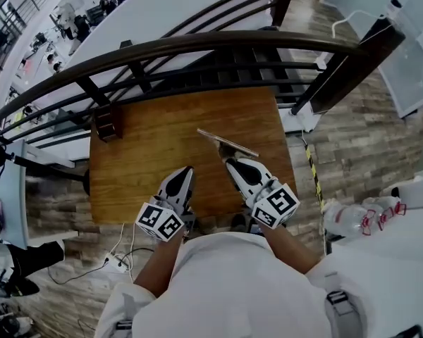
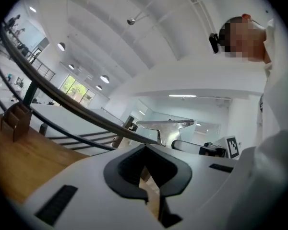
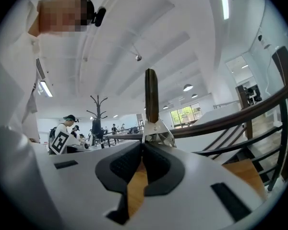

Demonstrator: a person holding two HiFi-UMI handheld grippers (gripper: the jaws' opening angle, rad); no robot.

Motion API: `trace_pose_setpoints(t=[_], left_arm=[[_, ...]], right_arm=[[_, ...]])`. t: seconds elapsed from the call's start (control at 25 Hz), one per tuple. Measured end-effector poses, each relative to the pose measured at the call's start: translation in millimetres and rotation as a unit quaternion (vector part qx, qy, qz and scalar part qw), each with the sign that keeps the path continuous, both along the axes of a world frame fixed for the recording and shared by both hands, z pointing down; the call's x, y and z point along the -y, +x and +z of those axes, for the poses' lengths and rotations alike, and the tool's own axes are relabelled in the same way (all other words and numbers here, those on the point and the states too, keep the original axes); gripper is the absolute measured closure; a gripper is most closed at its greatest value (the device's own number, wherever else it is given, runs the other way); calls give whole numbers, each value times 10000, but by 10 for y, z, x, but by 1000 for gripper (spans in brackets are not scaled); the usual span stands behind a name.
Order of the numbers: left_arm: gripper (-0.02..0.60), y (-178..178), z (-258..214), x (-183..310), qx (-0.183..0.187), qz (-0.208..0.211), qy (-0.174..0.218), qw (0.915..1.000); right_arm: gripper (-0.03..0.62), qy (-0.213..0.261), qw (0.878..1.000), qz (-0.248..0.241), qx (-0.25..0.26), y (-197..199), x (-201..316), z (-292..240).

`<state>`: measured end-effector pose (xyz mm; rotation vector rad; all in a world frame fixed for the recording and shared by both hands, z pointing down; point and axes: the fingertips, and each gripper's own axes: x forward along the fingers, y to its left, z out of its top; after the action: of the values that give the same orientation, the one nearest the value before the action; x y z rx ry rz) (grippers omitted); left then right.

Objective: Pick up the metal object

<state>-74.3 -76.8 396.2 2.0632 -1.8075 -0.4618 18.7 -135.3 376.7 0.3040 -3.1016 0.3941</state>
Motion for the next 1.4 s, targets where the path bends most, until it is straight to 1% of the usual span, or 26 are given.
trace_pose_setpoints(t=[0.08,0.16,0.24,0.36,0.52,0.68,0.84,1.16,1.4], left_arm=[[569,-199,-71,11,143,72,42,9999],[569,-367,-127,0,118,-4,84,9999],[569,-488,-164,-24,179,-88,93,9998],[569,-587,-181,-17,228,-150,73,9996],[569,-563,-233,-9,313,-223,96,9992],[569,-585,-254,-13,387,-386,-5,9985],[569,-607,-252,-5,484,-472,61,9977],[569,-395,-154,20,383,-378,-9,9986],[569,-385,-114,27,314,-434,-57,9985]], right_arm=[[566,-88,9995,297,62,-132,102,35],[565,-183,9984,538,27,-208,208,75],[565,-189,9978,627,79,-254,259,52],[566,-51,9980,615,124,-290,295,-4],[566,-65,9980,617,68,-240,351,10],[566,-63,9982,584,71,-184,354,21],[566,-41,9986,527,33,-100,366,46],[566,-60,9988,468,94,26,371,34],[566,-74,9990,439,76,110,369,37]])
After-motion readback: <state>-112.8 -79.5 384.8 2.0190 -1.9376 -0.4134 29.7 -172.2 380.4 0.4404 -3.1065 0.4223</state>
